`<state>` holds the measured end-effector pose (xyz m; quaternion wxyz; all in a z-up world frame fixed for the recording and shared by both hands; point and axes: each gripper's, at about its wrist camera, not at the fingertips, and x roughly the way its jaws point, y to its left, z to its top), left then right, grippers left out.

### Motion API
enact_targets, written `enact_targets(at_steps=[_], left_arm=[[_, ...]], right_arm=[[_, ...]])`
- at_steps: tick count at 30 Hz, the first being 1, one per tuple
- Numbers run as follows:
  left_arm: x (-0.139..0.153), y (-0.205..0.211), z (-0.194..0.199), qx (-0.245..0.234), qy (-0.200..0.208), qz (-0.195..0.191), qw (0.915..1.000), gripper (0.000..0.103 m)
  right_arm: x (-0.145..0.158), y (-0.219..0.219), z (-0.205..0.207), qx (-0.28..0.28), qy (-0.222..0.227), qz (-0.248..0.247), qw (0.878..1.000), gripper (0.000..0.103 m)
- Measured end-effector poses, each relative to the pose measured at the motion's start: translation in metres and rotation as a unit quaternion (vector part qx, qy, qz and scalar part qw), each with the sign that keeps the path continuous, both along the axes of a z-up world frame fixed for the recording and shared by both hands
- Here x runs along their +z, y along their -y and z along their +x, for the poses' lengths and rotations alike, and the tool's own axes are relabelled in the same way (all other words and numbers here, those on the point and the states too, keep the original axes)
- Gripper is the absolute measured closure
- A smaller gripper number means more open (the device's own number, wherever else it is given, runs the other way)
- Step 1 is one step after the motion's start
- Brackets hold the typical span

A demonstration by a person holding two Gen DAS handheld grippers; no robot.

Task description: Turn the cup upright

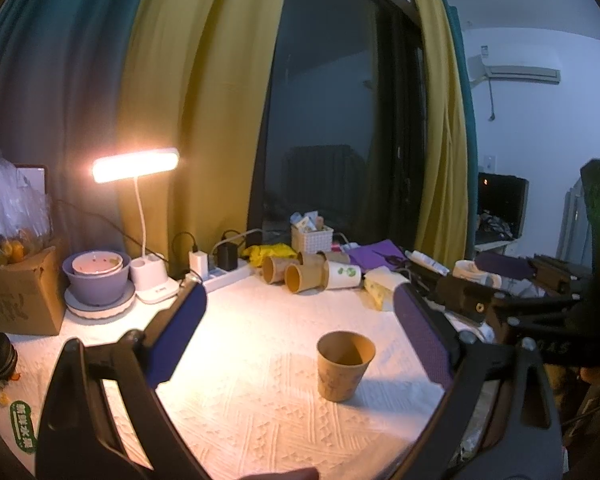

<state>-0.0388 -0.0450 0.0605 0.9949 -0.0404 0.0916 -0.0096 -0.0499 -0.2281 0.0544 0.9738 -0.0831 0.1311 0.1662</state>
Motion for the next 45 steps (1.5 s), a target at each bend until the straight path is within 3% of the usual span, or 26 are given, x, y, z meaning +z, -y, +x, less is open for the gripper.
enact_targets(at_steps=[45], left_arm=[[-0.0039, 0.002, 0.0013, -0.006, -0.005, -0.005, 1.0, 0.008]], right_arm=[[-0.003, -0.0006, 0.0038, -0.001, -0.007, 0.0, 1.0, 0.026]])
